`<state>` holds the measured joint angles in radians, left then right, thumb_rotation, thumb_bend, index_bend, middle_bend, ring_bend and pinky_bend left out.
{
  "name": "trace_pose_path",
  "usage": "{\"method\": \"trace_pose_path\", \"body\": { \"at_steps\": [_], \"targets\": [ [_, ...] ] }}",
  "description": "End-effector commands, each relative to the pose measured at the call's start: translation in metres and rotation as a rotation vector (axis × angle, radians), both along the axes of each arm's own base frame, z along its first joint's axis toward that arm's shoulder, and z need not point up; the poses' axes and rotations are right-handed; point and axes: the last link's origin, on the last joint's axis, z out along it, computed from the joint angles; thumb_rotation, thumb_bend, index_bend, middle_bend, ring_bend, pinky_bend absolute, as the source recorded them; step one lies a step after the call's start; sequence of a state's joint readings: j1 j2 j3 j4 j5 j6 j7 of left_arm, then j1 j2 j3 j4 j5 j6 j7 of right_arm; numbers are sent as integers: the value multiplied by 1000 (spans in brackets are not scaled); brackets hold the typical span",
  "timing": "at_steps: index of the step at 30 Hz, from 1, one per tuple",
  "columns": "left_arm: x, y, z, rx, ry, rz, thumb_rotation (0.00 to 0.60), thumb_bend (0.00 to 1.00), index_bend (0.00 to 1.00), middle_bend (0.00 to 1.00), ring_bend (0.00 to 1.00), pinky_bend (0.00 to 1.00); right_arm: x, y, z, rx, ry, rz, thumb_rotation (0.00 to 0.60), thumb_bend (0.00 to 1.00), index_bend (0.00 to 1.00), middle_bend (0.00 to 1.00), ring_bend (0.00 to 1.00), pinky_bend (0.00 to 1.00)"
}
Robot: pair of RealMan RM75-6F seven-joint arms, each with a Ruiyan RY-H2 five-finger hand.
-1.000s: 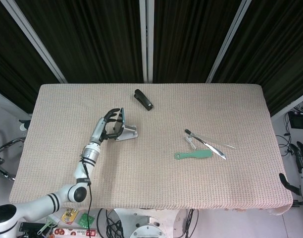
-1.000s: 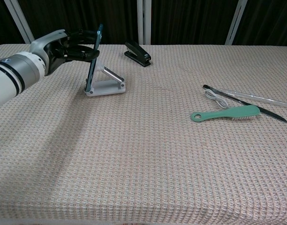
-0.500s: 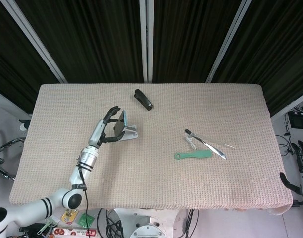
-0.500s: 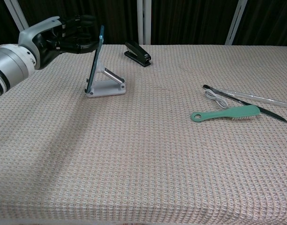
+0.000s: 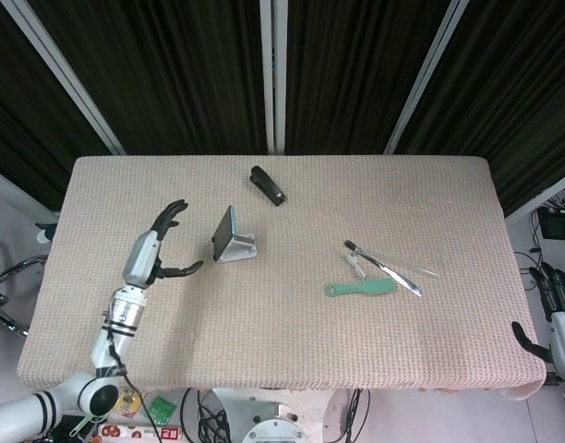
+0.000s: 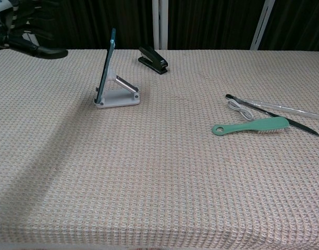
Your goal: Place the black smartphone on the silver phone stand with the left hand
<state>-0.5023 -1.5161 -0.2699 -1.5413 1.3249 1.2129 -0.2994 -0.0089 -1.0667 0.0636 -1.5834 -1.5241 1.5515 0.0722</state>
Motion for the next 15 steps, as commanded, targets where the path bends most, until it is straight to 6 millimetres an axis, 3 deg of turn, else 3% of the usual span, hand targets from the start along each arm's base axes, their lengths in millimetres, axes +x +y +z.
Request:
{"method": "trace_pose_path", "body": {
  "at_steps": [1, 3, 8, 15],
  "targets": [
    [-62, -51, 43, 196, 604, 17, 583, 138, 125, 72, 71, 218, -1, 0, -3, 6, 13, 8, 600, 223, 0, 0, 0, 0],
    [-82, -72, 52, 189, 747, 51, 579, 143, 101, 63, 71, 222, -2, 0, -5, 18, 15, 4, 600, 223, 0, 0, 0, 0],
    [-112, -117, 67, 121, 908, 107, 563, 145, 53, 44, 71, 228, -1, -2, -12, 38, 25, 8, 600, 223, 0, 0, 0, 0],
    [-126, -142, 82, 127, 905, 173, 508, 145, 53, 44, 71, 228, 0, -3, -19, 45, 19, 14, 600, 223, 0, 0, 0, 0]
  ]
}}
